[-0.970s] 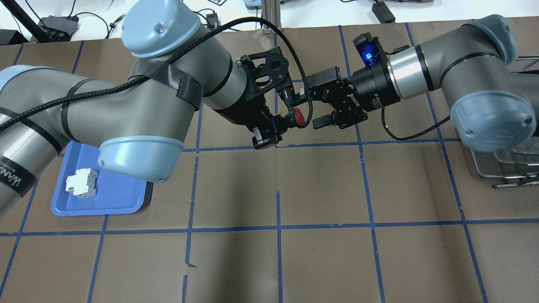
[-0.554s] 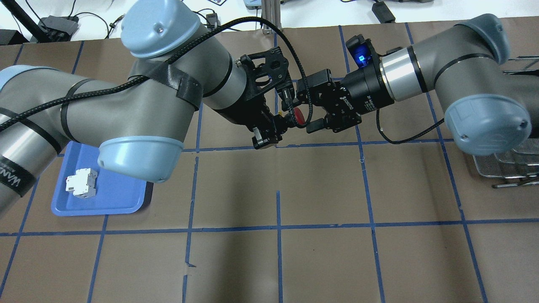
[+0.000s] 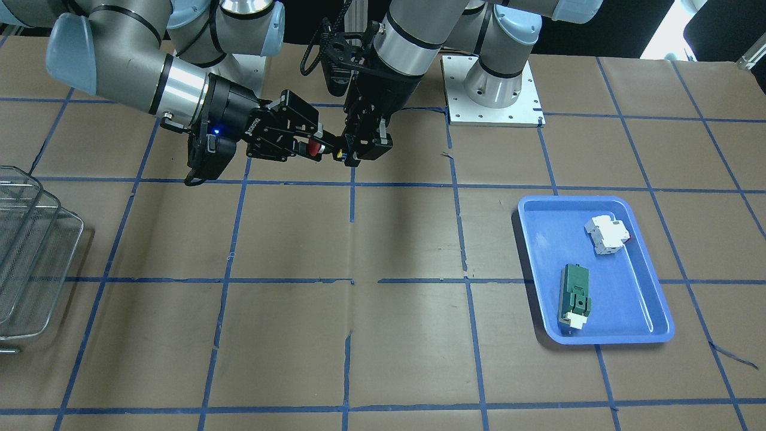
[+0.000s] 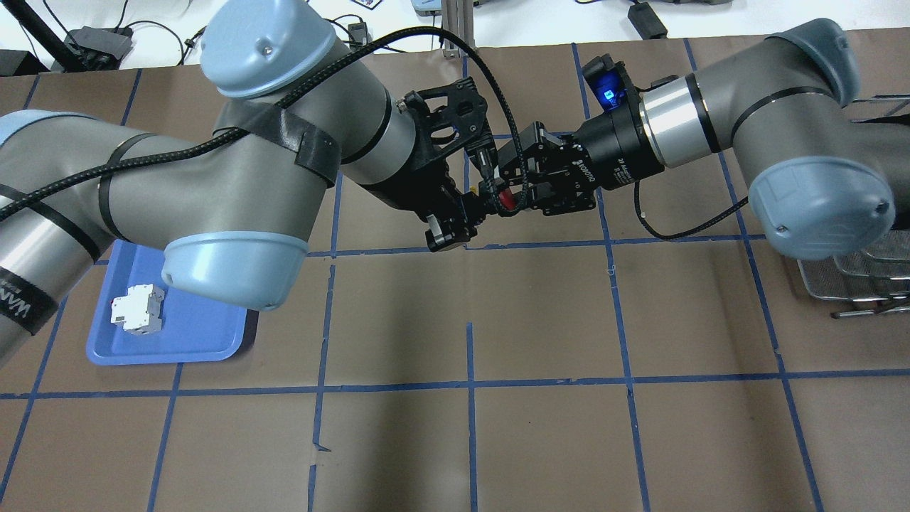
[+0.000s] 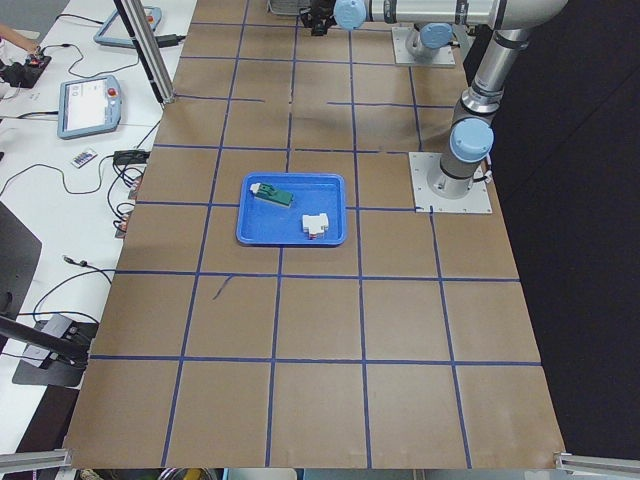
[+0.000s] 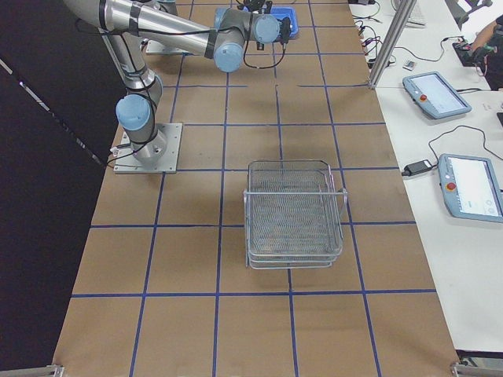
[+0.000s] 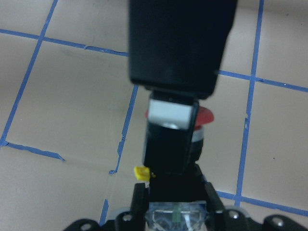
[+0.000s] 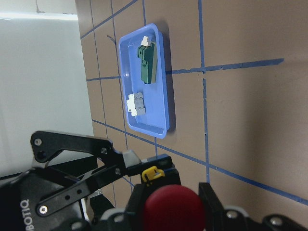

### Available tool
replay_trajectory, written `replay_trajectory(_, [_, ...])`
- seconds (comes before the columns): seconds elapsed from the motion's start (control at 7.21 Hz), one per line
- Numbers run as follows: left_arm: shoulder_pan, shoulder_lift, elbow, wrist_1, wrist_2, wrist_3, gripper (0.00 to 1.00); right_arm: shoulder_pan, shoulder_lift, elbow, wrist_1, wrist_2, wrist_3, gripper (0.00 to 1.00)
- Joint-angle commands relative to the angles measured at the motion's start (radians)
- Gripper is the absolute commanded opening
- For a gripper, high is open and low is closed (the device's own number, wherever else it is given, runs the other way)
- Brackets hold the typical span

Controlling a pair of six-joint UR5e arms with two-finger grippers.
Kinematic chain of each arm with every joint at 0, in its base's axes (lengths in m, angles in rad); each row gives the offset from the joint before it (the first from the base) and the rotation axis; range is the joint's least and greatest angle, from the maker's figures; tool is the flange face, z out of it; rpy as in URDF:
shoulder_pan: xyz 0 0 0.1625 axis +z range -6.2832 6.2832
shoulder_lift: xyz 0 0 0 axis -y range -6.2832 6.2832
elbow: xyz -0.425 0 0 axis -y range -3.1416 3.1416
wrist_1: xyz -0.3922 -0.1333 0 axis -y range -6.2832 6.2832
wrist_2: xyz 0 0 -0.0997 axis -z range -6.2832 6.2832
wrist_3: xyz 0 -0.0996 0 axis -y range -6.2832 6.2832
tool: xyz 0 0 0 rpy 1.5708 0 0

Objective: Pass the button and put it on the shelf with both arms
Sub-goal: 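Close the right gripper on the red push-button beside the left gripper, then open the left gripper and withdraw it while the right gripper pulls the button away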

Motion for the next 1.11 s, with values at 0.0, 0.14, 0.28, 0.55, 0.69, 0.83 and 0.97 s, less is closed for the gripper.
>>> replay_trajectory(0.0, [0.000, 0.003, -0.001, 0.002, 0.001, -0.016, 0.52, -0.001, 0.001, -0.003, -0.006, 0.001, 0.001, 0.09])
replay_trajectory(0.14, [0.000, 0.003, -0.001, 0.002, 0.001, -0.016, 1.00, -0.001, 0.001, -0.005, -0.006, 0.001, 0.002, 0.09])
replay_trajectory(0.28, [0.002, 0.003, 0.001, 0.002, 0.001, -0.016, 1.00, -0.001, 0.001, -0.011, -0.006, -0.001, 0.002, 0.10])
replay_trajectory(0.55, [0.012, 0.003, 0.001, 0.002, 0.002, -0.014, 1.00, -0.003, 0.004, -0.020, -0.006, -0.007, 0.002, 0.10])
replay_trajectory(0.69, [0.015, 0.005, -0.004, 0.002, 0.006, -0.011, 1.00, -0.006, 0.004, -0.020, -0.008, -0.008, 0.001, 0.10])
replay_trajectory(0.83, [0.047, 0.006, -0.004, -0.007, 0.010, -0.016, 1.00, -0.012, 0.001, -0.021, -0.070, -0.086, -0.001, 0.11])
replay_trajectory(0.97, [0.137, 0.006, -0.002, -0.015, 0.012, -0.043, 1.00, -0.013, -0.022, -0.021, -0.107, -0.185, -0.002, 0.11])
